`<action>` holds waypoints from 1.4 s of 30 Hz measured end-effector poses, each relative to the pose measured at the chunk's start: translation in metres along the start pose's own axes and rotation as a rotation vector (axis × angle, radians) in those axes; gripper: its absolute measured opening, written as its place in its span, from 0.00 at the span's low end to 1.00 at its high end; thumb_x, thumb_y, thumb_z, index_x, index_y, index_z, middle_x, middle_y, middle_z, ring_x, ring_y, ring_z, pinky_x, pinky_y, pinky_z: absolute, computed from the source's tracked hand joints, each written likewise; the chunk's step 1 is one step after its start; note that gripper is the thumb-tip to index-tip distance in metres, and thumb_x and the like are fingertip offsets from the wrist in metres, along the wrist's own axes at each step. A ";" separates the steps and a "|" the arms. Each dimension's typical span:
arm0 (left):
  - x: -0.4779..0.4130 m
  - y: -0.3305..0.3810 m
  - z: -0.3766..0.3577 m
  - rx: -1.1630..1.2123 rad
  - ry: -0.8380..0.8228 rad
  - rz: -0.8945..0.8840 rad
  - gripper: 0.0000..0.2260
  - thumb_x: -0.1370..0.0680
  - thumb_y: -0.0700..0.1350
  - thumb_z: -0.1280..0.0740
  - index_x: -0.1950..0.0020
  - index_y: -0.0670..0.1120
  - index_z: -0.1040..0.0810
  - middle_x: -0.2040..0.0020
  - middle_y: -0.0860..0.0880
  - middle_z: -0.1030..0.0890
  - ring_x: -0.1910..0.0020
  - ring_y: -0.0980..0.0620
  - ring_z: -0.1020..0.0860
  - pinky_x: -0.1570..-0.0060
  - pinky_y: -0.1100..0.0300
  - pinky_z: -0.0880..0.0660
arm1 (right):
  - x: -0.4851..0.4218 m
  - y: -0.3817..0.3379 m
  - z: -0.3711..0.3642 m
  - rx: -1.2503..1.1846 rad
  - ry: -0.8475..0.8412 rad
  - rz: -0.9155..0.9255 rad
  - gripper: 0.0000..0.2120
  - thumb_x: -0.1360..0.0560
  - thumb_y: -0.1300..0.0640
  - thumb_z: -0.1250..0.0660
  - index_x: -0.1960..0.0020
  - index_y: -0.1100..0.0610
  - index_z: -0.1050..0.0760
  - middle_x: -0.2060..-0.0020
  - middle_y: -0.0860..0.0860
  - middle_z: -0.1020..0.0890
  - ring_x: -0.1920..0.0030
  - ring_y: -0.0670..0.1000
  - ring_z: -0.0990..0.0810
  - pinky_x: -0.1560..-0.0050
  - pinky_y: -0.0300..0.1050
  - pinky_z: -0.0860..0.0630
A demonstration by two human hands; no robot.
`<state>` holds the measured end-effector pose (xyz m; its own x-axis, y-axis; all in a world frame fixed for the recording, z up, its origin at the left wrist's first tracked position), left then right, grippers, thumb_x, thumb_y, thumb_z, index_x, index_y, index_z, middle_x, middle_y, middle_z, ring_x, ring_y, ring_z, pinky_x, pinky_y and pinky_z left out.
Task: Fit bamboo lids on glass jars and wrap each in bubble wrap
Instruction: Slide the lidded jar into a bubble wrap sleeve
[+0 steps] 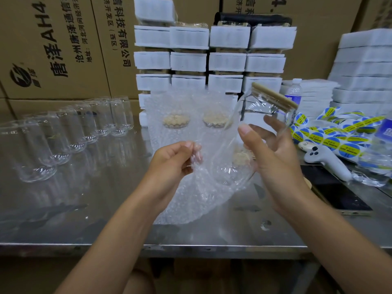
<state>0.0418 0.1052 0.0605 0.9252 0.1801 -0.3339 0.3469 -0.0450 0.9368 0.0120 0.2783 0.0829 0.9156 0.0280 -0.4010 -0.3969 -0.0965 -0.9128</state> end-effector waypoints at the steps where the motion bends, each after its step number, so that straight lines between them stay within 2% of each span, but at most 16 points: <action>1: -0.001 0.001 0.001 -0.030 0.012 -0.032 0.13 0.18 0.42 0.40 0.59 0.52 0.20 0.68 0.54 0.21 0.67 0.58 0.24 0.60 0.66 0.28 | -0.001 0.001 -0.001 0.001 -0.002 -0.004 0.38 0.46 0.32 0.29 0.39 0.39 0.35 0.43 0.41 0.22 0.47 0.41 0.21 0.52 0.42 0.26; 2: 0.000 0.004 0.003 -0.066 0.020 -0.067 0.10 0.19 0.40 0.40 0.53 0.54 0.23 0.68 0.54 0.20 0.65 0.58 0.23 0.59 0.66 0.26 | -0.002 0.001 -0.002 0.001 -0.002 -0.006 0.38 0.45 0.33 0.29 0.38 0.40 0.35 0.42 0.42 0.22 0.47 0.42 0.21 0.53 0.41 0.26; 4: 0.001 0.009 0.007 -0.199 0.002 -0.152 0.13 0.19 0.36 0.41 0.46 0.56 0.28 0.68 0.53 0.20 0.63 0.58 0.22 0.58 0.68 0.25 | -0.004 0.002 -0.002 0.000 0.003 -0.008 0.36 0.42 0.35 0.29 0.38 0.40 0.35 0.42 0.42 0.22 0.46 0.43 0.21 0.54 0.40 0.27; 8: 0.004 0.015 0.009 -0.466 -0.053 -0.203 0.20 0.20 0.31 0.45 0.56 0.53 0.20 0.60 0.52 0.21 0.60 0.59 0.25 0.56 0.70 0.29 | -0.008 0.007 -0.003 0.009 0.029 -0.030 0.39 0.45 0.32 0.29 0.37 0.41 0.35 0.42 0.43 0.22 0.45 0.45 0.21 0.49 0.47 0.24; 11: 0.007 0.015 0.012 -0.573 -0.104 -0.186 0.16 0.20 0.36 0.40 0.59 0.55 0.19 0.54 0.53 0.20 0.54 0.60 0.24 0.51 0.68 0.30 | -0.009 0.008 -0.006 0.010 0.031 -0.036 0.42 0.49 0.30 0.31 0.37 0.41 0.35 0.42 0.44 0.22 0.43 0.47 0.22 0.48 0.48 0.24; 15: 0.009 0.018 0.018 -0.865 -0.191 -0.308 0.06 0.23 0.48 0.34 0.58 0.58 0.22 0.56 0.54 0.22 0.55 0.59 0.25 0.53 0.65 0.30 | -0.010 0.011 -0.009 -0.003 0.033 -0.047 0.42 0.49 0.30 0.30 0.38 0.42 0.34 0.43 0.45 0.21 0.43 0.47 0.22 0.49 0.49 0.25; 18: 0.009 0.018 0.022 -0.997 -0.231 -0.324 0.06 0.24 0.49 0.33 0.58 0.61 0.25 0.57 0.57 0.23 0.55 0.61 0.26 0.54 0.66 0.32 | -0.010 0.014 -0.012 -0.008 0.028 -0.056 0.43 0.49 0.29 0.30 0.38 0.42 0.33 0.43 0.45 0.21 0.43 0.48 0.22 0.49 0.49 0.25; 21: 0.008 0.015 0.026 -1.167 -0.259 -0.336 0.07 0.23 0.50 0.34 0.46 0.58 0.23 0.55 0.60 0.27 0.54 0.62 0.28 0.54 0.70 0.34 | -0.009 0.014 -0.014 -0.007 0.026 -0.055 0.42 0.49 0.29 0.31 0.38 0.42 0.34 0.43 0.44 0.21 0.43 0.48 0.22 0.51 0.46 0.28; 23: 0.007 0.011 0.028 -1.260 -0.261 -0.328 0.10 0.21 0.50 0.37 0.41 0.53 0.22 0.54 0.58 0.28 0.53 0.59 0.28 0.50 0.63 0.31 | -0.009 0.015 -0.014 -0.006 0.030 -0.054 0.43 0.49 0.29 0.31 0.37 0.44 0.33 0.43 0.44 0.21 0.43 0.48 0.22 0.51 0.46 0.27; 25: 0.005 0.009 0.030 -1.317 -0.273 -0.298 0.12 0.19 0.51 0.41 0.44 0.50 0.21 0.53 0.55 0.26 0.51 0.54 0.26 0.48 0.55 0.28 | -0.008 0.014 -0.014 -0.015 0.039 -0.054 0.44 0.48 0.30 0.31 0.36 0.45 0.33 0.44 0.44 0.21 0.43 0.48 0.22 0.49 0.47 0.26; 28: 0.004 0.007 0.032 -1.308 -0.269 -0.292 0.11 0.19 0.49 0.41 0.48 0.48 0.20 0.55 0.53 0.24 0.53 0.53 0.25 0.49 0.51 0.27 | -0.007 0.014 -0.015 -0.055 0.067 -0.053 0.39 0.48 0.31 0.30 0.40 0.43 0.32 0.48 0.42 0.21 0.44 0.47 0.21 0.43 0.55 0.23; 31: 0.007 0.009 0.031 -1.224 -0.288 -0.340 0.07 0.21 0.50 0.38 0.52 0.53 0.21 0.56 0.56 0.23 0.55 0.58 0.24 0.52 0.54 0.25 | -0.008 0.014 -0.016 -0.089 0.105 -0.062 0.38 0.48 0.32 0.29 0.41 0.43 0.32 0.47 0.43 0.22 0.47 0.46 0.21 0.41 0.60 0.24; 34: 0.011 0.016 0.026 -1.105 -0.345 -0.355 0.08 0.24 0.59 0.40 0.54 0.61 0.23 0.55 0.61 0.25 0.54 0.62 0.24 0.55 0.63 0.27 | -0.010 0.015 -0.014 -0.094 0.138 -0.073 0.38 0.48 0.32 0.28 0.41 0.43 0.33 0.46 0.45 0.22 0.48 0.47 0.21 0.41 0.60 0.24; 36: 0.014 0.019 0.022 -1.048 -0.379 -0.362 0.10 0.25 0.63 0.42 0.55 0.64 0.23 0.54 0.61 0.26 0.53 0.62 0.25 0.55 0.65 0.29 | -0.009 0.015 -0.013 -0.074 0.134 -0.072 0.35 0.47 0.32 0.28 0.43 0.41 0.33 0.46 0.46 0.22 0.47 0.47 0.21 0.41 0.59 0.24; 39: 0.014 0.022 0.018 -0.945 -0.396 -0.351 0.09 0.25 0.63 0.39 0.57 0.62 0.23 0.54 0.59 0.26 0.51 0.60 0.24 0.52 0.62 0.27 | -0.008 0.016 -0.013 -0.026 0.093 -0.051 0.39 0.46 0.33 0.28 0.38 0.43 0.33 0.43 0.46 0.22 0.44 0.47 0.21 0.43 0.55 0.23; 42: 0.010 0.028 0.016 -0.871 -0.321 -0.385 0.06 0.26 0.61 0.37 0.60 0.62 0.25 0.56 0.57 0.24 0.53 0.59 0.24 0.52 0.62 0.29 | -0.007 0.014 -0.017 0.032 0.004 -0.002 0.36 0.44 0.34 0.27 0.39 0.40 0.34 0.44 0.41 0.22 0.48 0.39 0.21 0.54 0.39 0.24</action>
<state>0.0628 0.0898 0.0815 0.8161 -0.2483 -0.5218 0.5167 0.7180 0.4665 0.0011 0.2604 0.0747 0.9166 0.0237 -0.3991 -0.3970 -0.0644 -0.9155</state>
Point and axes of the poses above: each hand's wrist, its own x-axis away from the middle knuckle, its own z-axis out of the back of the hand, y = z × x, the point moved 4 cm from there along -x, towards the middle knuckle
